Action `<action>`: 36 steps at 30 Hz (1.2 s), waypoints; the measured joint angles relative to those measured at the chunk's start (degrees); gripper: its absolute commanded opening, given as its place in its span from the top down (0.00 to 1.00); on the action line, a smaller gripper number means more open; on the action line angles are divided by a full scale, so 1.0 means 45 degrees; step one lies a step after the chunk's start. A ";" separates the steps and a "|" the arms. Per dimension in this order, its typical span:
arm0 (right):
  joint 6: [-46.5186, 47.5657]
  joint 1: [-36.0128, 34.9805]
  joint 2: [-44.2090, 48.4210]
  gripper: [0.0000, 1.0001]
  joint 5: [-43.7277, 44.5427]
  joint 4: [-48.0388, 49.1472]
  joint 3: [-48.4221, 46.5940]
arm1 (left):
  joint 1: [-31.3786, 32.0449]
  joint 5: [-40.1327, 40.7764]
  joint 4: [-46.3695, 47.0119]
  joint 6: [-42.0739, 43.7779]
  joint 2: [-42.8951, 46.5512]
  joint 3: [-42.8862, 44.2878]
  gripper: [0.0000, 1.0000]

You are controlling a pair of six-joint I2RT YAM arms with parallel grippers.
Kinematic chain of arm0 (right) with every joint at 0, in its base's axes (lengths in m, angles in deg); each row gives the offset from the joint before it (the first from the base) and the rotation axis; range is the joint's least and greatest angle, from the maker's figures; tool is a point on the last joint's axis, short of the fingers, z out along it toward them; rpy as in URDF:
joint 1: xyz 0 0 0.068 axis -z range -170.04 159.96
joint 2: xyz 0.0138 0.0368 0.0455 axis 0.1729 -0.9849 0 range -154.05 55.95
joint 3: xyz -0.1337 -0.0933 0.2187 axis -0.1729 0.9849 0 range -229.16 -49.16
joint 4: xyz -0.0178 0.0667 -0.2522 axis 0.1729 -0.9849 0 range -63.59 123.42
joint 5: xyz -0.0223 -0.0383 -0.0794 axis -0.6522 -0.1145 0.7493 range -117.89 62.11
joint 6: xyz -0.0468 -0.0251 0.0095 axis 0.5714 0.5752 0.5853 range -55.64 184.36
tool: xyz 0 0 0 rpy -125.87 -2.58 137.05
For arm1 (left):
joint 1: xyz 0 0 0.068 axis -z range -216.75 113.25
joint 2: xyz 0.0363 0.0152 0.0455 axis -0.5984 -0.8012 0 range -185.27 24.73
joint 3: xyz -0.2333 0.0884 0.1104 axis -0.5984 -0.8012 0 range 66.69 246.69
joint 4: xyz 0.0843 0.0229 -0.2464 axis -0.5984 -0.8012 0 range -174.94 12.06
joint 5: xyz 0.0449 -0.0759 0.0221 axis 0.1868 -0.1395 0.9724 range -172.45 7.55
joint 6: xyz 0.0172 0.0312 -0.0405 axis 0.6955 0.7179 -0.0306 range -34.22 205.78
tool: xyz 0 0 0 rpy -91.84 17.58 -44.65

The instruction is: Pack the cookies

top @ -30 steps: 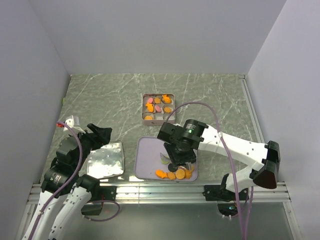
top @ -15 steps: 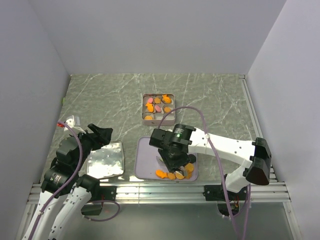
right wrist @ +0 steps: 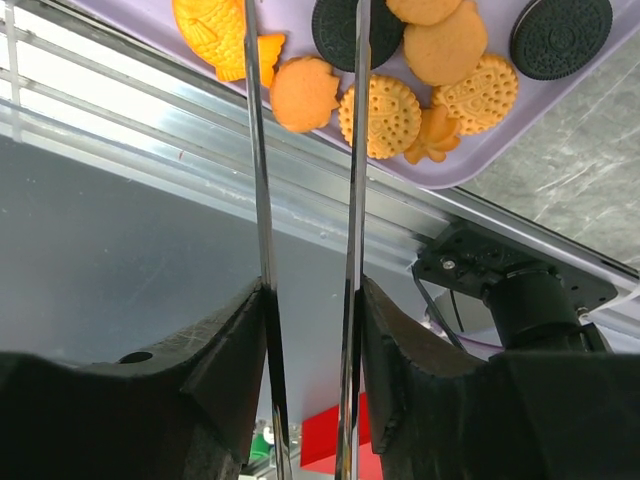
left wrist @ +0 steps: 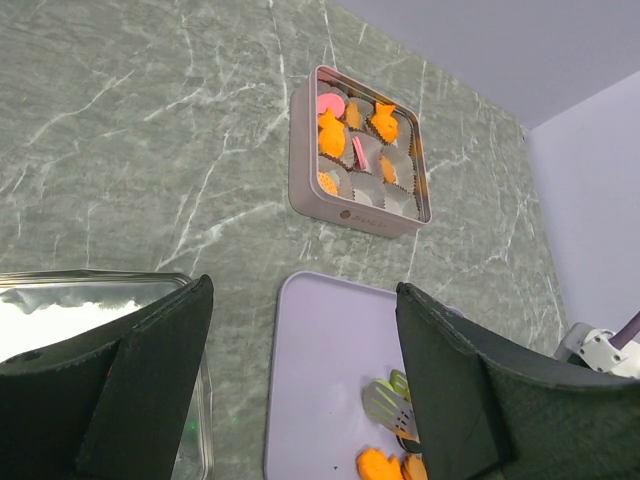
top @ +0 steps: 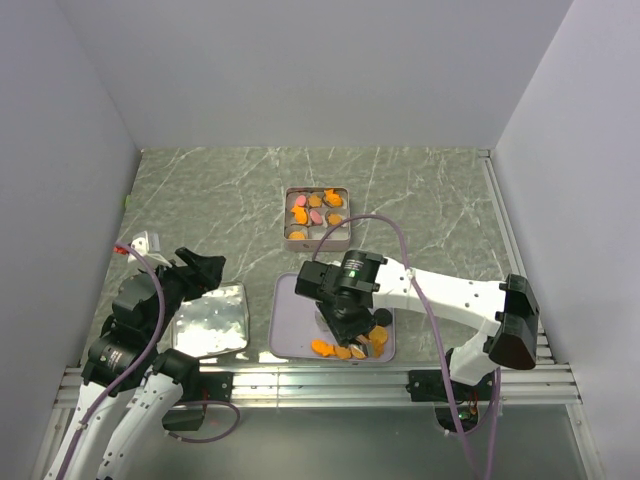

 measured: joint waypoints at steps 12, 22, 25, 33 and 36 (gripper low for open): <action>0.0141 0.0092 -0.1219 0.56 0.0884 -0.0228 -0.3283 | 0.0000 0.0219 -0.0019 -0.0029 0.0000 0.0000 0.21; 0.0792 0.1977 -0.3026 0.56 0.1229 -0.0253 -0.7699 | 0.0000 0.0350 -0.0024 -0.0039 0.0000 0.0000 0.21; 0.1073 0.2958 -0.3604 0.56 0.1239 -0.0262 -0.8874 | 0.0000 0.0408 -0.0034 -0.0083 0.0000 0.0000 0.21; 0.1807 0.4794 -0.4901 0.57 0.1209 -0.0253 -1.0452 | 0.0010 0.0447 -0.0034 -0.0083 -0.0092 0.0000 0.20; 0.2045 0.5095 -0.5323 0.57 0.1200 -0.0277 -1.0486 | 0.0010 0.0447 -0.0034 -0.0087 -0.0097 0.0000 0.20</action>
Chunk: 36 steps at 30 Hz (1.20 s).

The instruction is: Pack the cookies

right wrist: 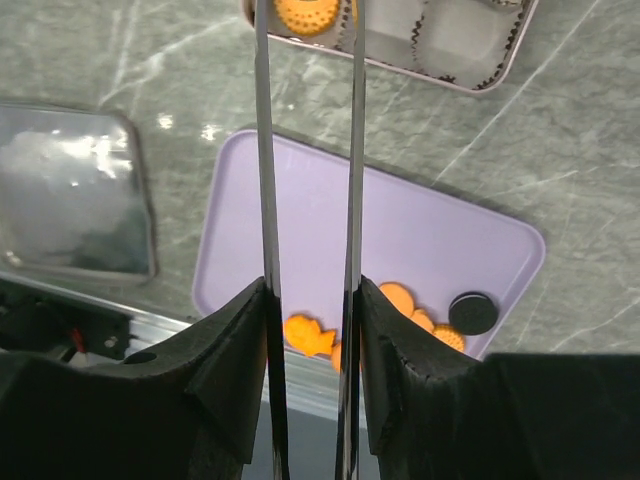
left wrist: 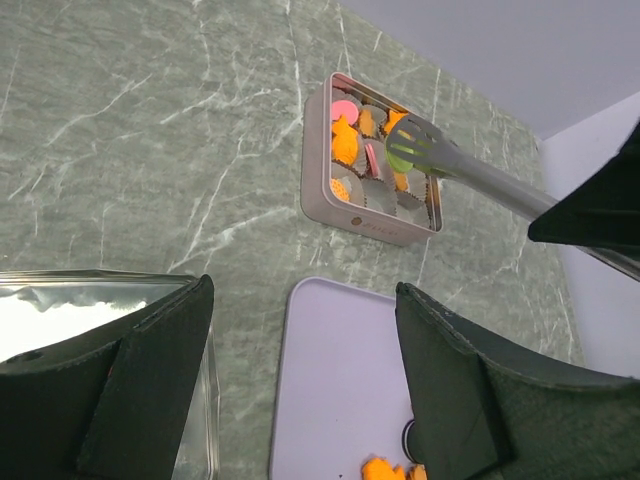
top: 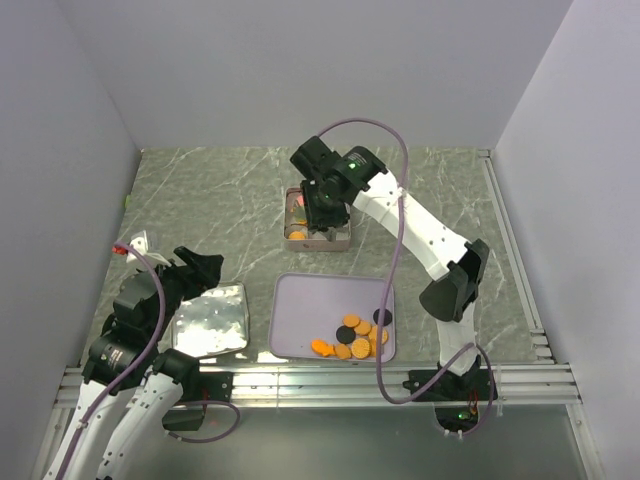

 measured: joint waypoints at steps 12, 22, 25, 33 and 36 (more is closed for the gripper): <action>0.0563 0.0787 -0.0520 0.57 0.0005 -0.0039 0.0695 | 0.0000 0.0136 -0.0073 -0.0034 -0.0238 0.0000 0.19; 0.0724 0.0826 -0.0622 0.57 0.0010 -0.0024 0.0923 | 0.0000 0.0238 -0.0078 -0.0039 -0.0374 0.0000 0.17; 0.0738 0.0826 -0.0627 0.56 0.0005 -0.0039 0.1200 | 0.0000 0.0238 -0.0078 -0.0039 -0.0442 0.0000 0.17; 0.0816 0.0826 -0.0627 0.52 0.0000 -0.0029 0.1540 | 0.0000 0.0238 -0.0083 -0.0039 -0.0476 0.0000 0.17; 0.0835 0.0826 -0.0627 0.50 0.0005 -0.0024 0.1530 | 0.0000 0.0238 -0.0078 -0.0044 -0.0476 0.0000 0.18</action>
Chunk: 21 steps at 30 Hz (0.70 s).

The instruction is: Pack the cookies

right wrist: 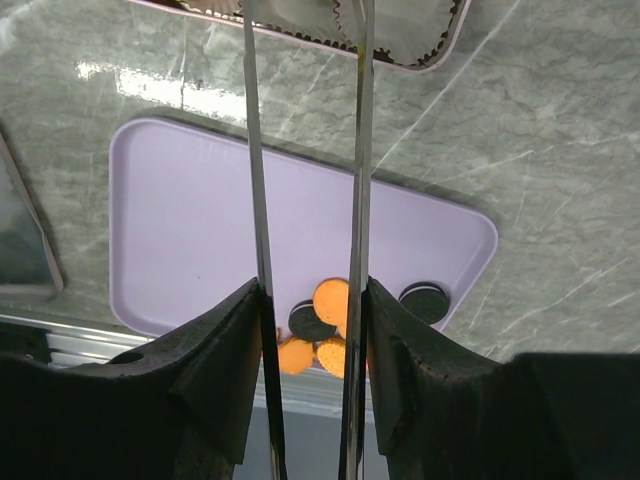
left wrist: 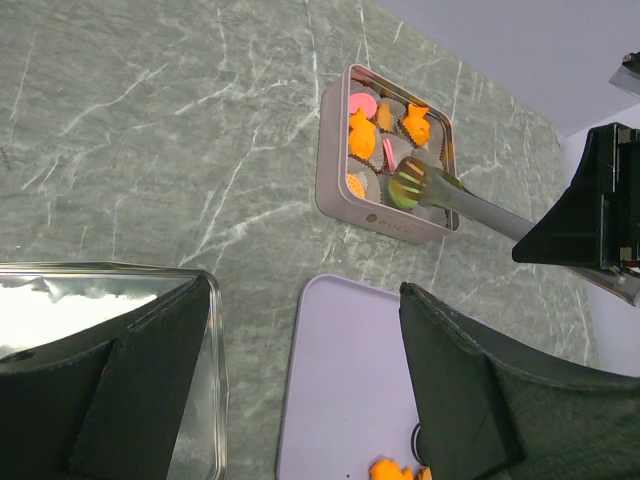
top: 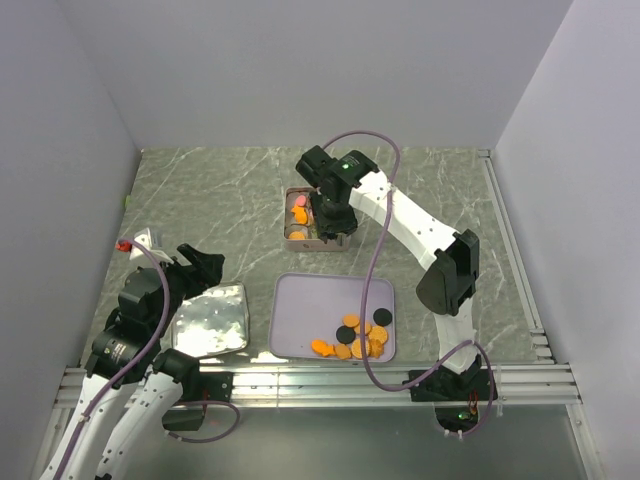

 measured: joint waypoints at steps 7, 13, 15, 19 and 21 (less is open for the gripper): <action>0.0155 0.0000 -0.0010 0.46 0.0010 0.0000 -0.0097 | 0.0000 0.0010 -0.0005 -0.0019 0.0005 0.0000 0.18; 0.0180 0.0000 -0.0087 0.45 0.0102 0.0015 -0.0583 | 0.0000 0.0029 -0.0005 -0.0194 0.0019 0.0000 0.18; 0.0175 0.0000 -0.0087 0.45 0.0107 -0.0005 -0.0782 | 0.0000 0.0049 -0.0005 -0.0199 0.0039 0.0000 0.18; 0.0146 0.0000 -0.0068 0.45 0.0141 0.0019 -0.1146 | 0.0000 0.0063 -0.0005 -0.0199 0.0107 0.0000 0.18; 0.0092 0.0000 0.0019 0.45 0.0146 0.0015 -0.1161 | 0.0000 0.0063 -0.0005 -0.0194 0.0107 0.0000 0.18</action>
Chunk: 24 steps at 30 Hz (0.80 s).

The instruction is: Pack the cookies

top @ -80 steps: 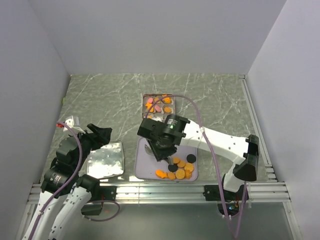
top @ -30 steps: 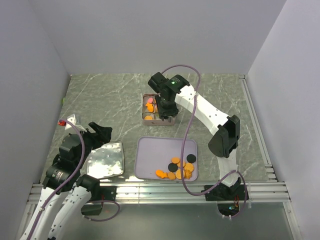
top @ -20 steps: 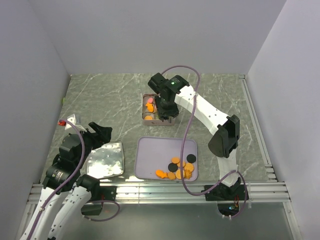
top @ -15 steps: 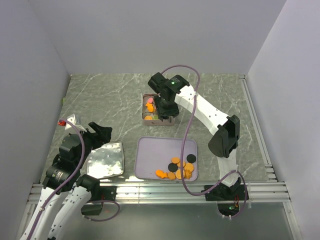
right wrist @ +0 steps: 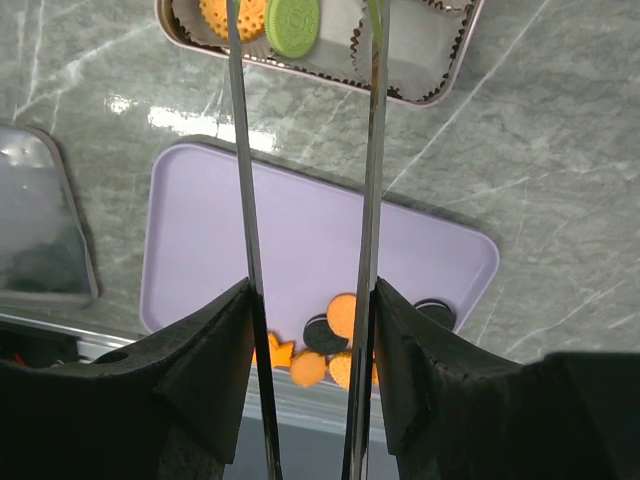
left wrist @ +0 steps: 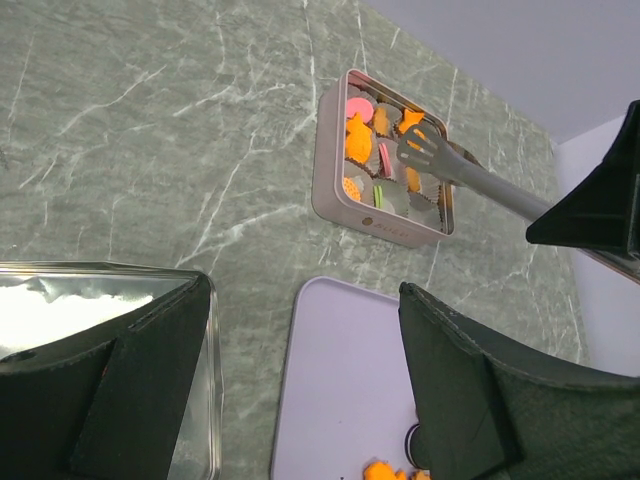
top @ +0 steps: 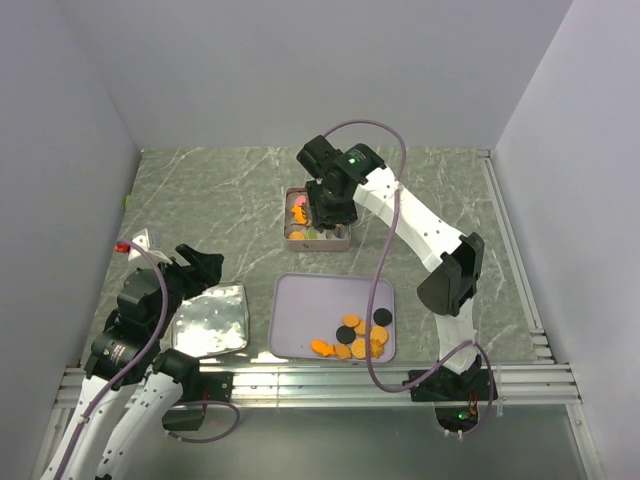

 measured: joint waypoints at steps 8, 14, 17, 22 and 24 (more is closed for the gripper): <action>-0.0427 -0.0233 0.2715 0.45 -0.0005 0.0185 0.3026 | 0.0000 -0.0005 0.0000 0.0005 -0.0005 0.0000 0.19; -0.1258 -0.1195 0.6411 0.45 -0.0243 0.0408 0.7286 | 0.0000 -0.0015 0.0005 0.0010 -0.0010 0.0000 0.19; -0.1817 -0.1846 0.7606 0.45 -0.0413 0.0427 0.8971 | 0.0000 -0.0029 0.0005 0.0015 -0.0010 0.0000 0.19; -0.2788 -0.2929 0.8500 0.45 -0.0743 0.0486 1.1011 | 0.0005 -0.0087 0.0010 0.0019 -0.0019 0.0000 0.19; -0.3133 -0.3274 0.8767 0.45 -0.0879 0.0515 1.1579 | 0.0000 -0.0097 0.0010 0.0019 -0.0024 0.0000 0.20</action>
